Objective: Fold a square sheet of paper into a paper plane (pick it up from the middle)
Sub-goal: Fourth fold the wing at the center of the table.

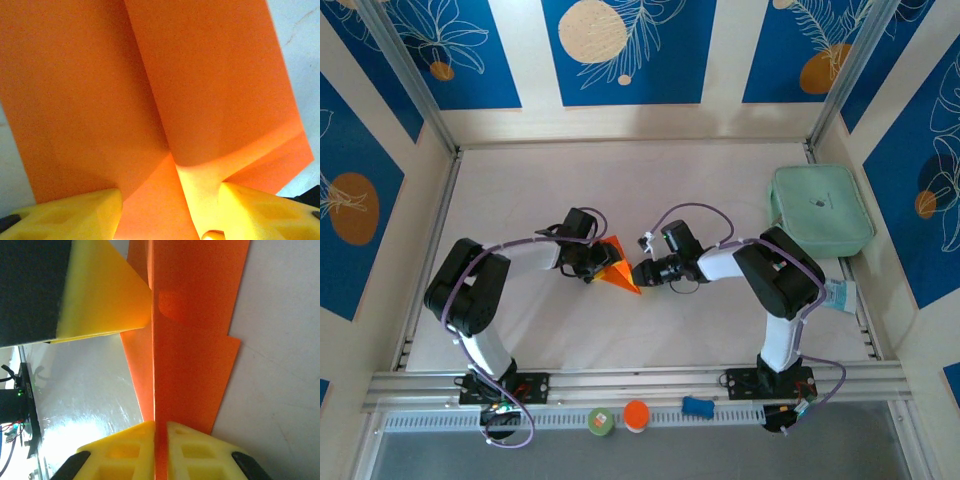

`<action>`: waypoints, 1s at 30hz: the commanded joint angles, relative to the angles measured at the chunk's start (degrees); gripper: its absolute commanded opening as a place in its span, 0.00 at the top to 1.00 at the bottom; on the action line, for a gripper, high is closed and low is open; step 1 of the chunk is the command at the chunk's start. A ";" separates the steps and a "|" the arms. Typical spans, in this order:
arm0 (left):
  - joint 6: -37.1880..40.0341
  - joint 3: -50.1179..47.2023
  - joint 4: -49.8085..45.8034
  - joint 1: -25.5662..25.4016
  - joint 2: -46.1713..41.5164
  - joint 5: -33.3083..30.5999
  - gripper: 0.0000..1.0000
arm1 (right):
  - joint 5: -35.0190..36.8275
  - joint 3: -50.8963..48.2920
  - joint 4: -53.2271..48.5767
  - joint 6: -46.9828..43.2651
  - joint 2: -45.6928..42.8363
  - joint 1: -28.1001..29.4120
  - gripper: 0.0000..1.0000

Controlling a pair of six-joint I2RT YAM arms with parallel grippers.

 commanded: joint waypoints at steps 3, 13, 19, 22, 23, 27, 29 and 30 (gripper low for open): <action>0.01 -2.48 -7.51 -0.44 4.50 -4.33 0.41 | -0.86 1.58 -0.85 -0.61 1.58 0.28 0.85; -0.27 -2.57 -7.68 -0.49 4.54 -4.32 0.41 | 2.60 2.45 -2.45 -1.03 1.28 0.78 0.82; -0.32 -2.57 -7.77 -0.49 4.80 -4.29 0.40 | 5.36 2.97 -4.29 -2.25 0.57 2.01 0.80; -0.41 -2.57 -7.77 -0.49 4.85 -4.24 0.40 | 5.87 3.05 -4.32 -2.26 0.64 2.19 0.81; -0.42 -2.57 -7.73 -0.48 4.79 -4.24 0.40 | 5.87 3.09 -4.40 -2.33 0.70 2.19 0.81; -0.34 -2.57 -7.79 -0.49 4.66 -4.24 0.40 | 5.50 3.19 -4.40 -2.26 0.95 2.11 0.85; -0.36 -2.66 -7.76 -0.49 4.58 -4.24 0.40 | 4.85 3.02 -4.19 -2.03 0.88 1.87 0.88; -0.40 -2.66 -7.82 -0.49 4.45 -4.30 0.40 | 4.33 2.99 -3.93 -1.91 0.88 1.64 0.89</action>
